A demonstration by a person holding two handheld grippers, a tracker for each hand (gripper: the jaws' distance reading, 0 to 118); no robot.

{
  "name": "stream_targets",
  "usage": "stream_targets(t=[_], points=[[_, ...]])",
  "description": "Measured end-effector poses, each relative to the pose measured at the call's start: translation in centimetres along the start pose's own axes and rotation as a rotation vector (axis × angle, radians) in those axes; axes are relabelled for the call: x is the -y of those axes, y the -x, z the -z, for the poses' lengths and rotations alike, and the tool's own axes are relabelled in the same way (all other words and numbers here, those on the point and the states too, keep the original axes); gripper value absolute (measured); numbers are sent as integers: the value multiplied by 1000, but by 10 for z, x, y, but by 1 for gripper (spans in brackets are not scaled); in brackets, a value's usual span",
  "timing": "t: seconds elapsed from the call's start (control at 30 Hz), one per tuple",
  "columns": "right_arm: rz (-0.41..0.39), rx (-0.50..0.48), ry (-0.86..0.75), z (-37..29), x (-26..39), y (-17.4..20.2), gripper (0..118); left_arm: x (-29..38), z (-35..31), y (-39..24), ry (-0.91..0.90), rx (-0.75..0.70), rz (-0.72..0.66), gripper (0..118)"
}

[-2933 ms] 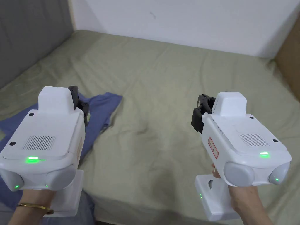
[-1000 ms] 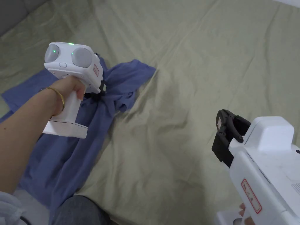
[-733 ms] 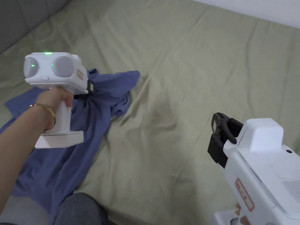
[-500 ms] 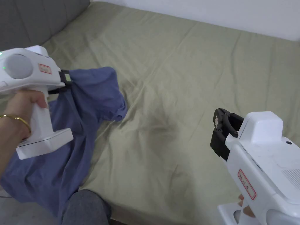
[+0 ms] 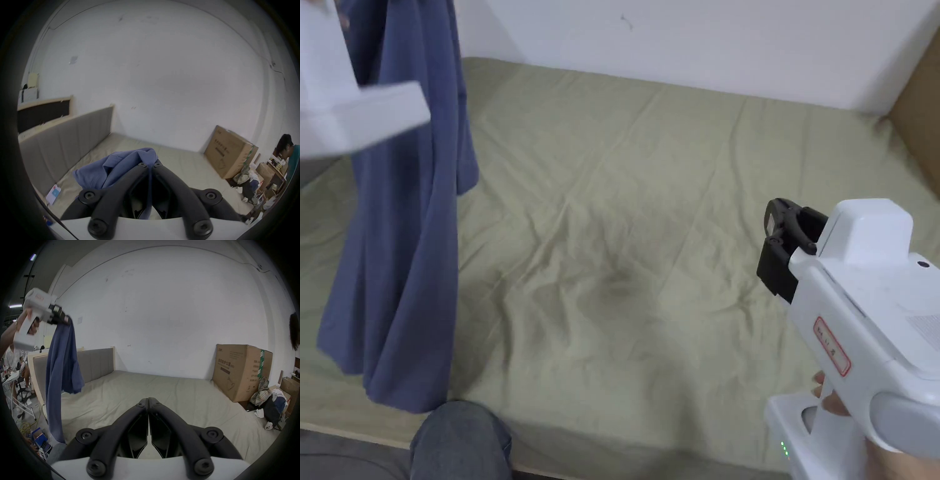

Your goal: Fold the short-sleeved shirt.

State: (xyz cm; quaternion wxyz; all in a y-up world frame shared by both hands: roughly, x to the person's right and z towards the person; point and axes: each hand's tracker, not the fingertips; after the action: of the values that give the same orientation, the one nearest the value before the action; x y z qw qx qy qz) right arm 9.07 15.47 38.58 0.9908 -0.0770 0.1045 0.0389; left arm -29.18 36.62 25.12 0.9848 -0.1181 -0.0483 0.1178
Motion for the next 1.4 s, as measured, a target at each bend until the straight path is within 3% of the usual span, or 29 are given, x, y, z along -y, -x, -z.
stream_targets(t=[0.3, 0.57, 0.77, 1.0, 1.23, 1.3, 1.33, 1.37, 1.4], points=[[24, 162, -67, -43, -13, -50, 0, -86, 6, -132, -104, 138, 72, 0], [39, 283, -78, -77, -9, -86, 0, -63, 59, -213, -14, 210, 151, 0], [61, 327, -44, -85, 5, -99, 0, 43, 111, -236, 210, 229, 231, 0], [76, 333, 18, -71, 21, -102, 0, 222, 180, -227, 564, 183, 289, 0], [90, 325, 76, -51, 34, -105, 0, 369, 197, -209, 876, 124, 318, 0], [96, 320, 87, -48, 38, -105, 0, 390, 193, -204, 946, 133, 321, 14], [97, 317, 92, -46, 39, -105, 0, 398, 192, -201, 943, 114, 310, 29], [98, 315, 97, -44, 39, -104, 0, 401, 191, -199, 945, 117, 305, 56], [97, 312, 100, -42, 39, -103, 0, 401, 191, -196, 945, 117, 297, 72]])
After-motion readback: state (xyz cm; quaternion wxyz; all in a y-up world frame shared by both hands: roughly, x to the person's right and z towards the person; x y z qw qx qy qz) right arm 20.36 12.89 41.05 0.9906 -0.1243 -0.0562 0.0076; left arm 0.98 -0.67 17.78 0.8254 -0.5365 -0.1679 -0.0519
